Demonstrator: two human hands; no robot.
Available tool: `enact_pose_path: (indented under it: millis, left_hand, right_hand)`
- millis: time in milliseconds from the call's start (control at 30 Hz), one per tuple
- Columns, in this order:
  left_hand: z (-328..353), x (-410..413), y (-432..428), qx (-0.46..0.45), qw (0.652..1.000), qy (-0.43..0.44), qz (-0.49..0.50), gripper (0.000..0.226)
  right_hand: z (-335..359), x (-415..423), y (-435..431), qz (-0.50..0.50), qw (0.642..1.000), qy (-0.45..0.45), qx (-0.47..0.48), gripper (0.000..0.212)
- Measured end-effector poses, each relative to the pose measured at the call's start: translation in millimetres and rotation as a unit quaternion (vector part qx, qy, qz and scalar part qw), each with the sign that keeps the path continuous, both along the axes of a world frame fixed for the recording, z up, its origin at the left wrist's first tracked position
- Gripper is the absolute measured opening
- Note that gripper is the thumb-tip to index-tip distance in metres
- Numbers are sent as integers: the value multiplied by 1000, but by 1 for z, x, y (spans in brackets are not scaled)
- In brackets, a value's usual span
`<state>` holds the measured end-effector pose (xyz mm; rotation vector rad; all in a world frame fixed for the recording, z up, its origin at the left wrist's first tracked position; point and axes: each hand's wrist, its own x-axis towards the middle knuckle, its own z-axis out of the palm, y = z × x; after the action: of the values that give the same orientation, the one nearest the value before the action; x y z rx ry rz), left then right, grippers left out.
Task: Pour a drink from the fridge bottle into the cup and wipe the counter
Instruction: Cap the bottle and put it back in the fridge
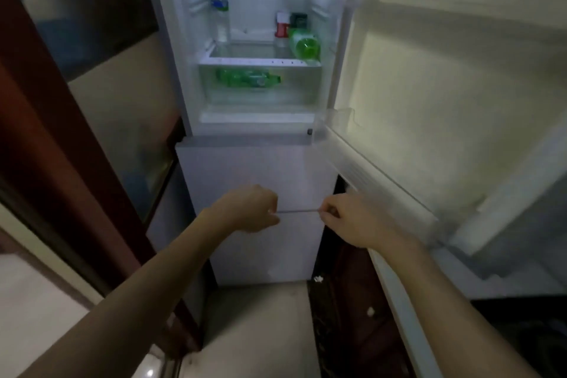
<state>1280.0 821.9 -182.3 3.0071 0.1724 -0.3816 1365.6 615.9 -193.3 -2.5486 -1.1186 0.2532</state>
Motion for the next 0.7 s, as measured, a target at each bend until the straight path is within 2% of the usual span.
enact_pose_path:
  millis: [167, 267, 333, 433, 500, 533, 600, 700]
  left_hand:
    - [-30, -35, -57, -13, 999, 23, -42, 38]
    - [-30, -41, -73, -28, 998, 21, -48, 39]
    - [-22, -42, -79, -41, 998, 3, -43, 38]
    - [-10, -44, -89, -32, 999, -18, -40, 38]
    - [-4, -44, -95, -25, 999, -22, -36, 38]
    - [-2, -43, -97, -25, 999, -23, -30, 37]
    - [3, -42, -101, -25, 999, -28, -20, 35]
    - [9, -42, -110, -18, 999, -39, -13, 33]
  right_hand:
    - [-16, -38, -100, -85, 995, 46, 18, 24]
    - [-6, -36, -163, -192, 979, -6, 61, 19]
    - [3, -31, -197, -295, 941, -61, 157, 21]
    - [19, -19, -233, -425, 832, -154, 320, 39]
    - [29, -10, -244, -455, 781, -156, 400, 43]
    - [33, -4, -247, -461, 769, -139, 420, 44]
    - [38, 7, -252, -461, 764, -108, 438, 47]
    - [34, 15, -249, -416, 786, -93, 448, 51]
